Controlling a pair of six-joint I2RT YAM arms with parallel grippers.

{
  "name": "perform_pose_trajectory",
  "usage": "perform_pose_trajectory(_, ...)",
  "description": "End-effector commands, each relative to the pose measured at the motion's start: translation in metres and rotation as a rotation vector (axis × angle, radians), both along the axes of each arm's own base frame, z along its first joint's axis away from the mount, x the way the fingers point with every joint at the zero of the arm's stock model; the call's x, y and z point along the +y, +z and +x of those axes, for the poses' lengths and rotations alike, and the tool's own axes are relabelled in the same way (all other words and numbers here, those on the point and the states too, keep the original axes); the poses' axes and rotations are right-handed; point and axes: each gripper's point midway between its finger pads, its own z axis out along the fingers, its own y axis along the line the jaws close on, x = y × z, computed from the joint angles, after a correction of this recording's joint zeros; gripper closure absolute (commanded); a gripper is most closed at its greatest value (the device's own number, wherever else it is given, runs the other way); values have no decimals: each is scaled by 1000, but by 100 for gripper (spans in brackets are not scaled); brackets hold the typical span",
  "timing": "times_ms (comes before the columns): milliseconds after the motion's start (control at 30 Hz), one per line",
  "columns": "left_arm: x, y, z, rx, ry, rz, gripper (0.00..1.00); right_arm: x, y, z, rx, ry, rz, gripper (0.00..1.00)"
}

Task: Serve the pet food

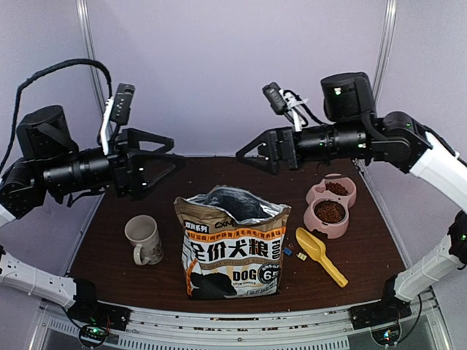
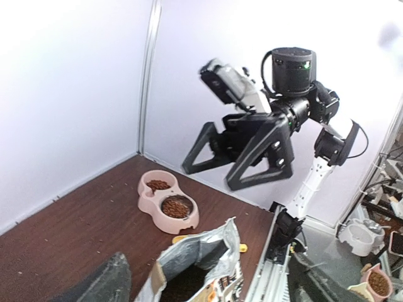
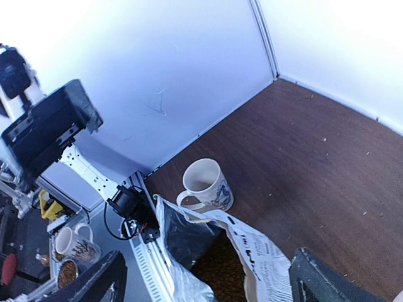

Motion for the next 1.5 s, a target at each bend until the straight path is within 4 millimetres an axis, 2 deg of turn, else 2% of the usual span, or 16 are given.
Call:
perform_pose_trajectory(0, 24, -34, 4, -47, 13, 95, 6, -28, -12, -13, -63, 70, 3, 7)
perform_pose_trajectory(200, 29, -85, 4, -10, -51, 208, 2, -54, -46, -45, -70, 182, 53, 5)
perform_pose_trajectory(367, 29, -107, 10, 6, -59, 221, 2, -69, -66, -57, -101, 188, 94, 5)
perform_pose_trajectory(600, 18, -126, 31, 27, -33, 272, 2, -70, -102, -49, -160, 173, 38, 6)
perform_pose_trajectory(867, 4, -132, 41, 37, -59, 274, 4, -64, -113, -45, -252, 192, 45, 7)
perform_pose_trajectory(1133, -3, -142, 43, 65, -79, 276, 28, -55, -130, -30, -285, 176, -9, 10)
perform_pose_trajectory(1233, -5, -143, 42, 71, -91, 273, 38, -50, -133, -25, -291, 172, -13, 14)
perform_pose_trajectory(1333, -7, -145, 42, 76, -98, 274, 54, -46, -133, -23, -294, 172, -5, 21)
perform_pose_trajectory(1367, -7, -145, 42, 78, -100, 275, 60, -45, -132, -22, -296, 167, 1, 25)
perform_pose_trajectory(1467, -8, -140, 43, 71, -100, 272, 77, -45, -126, -20, -307, 154, 24, 51)
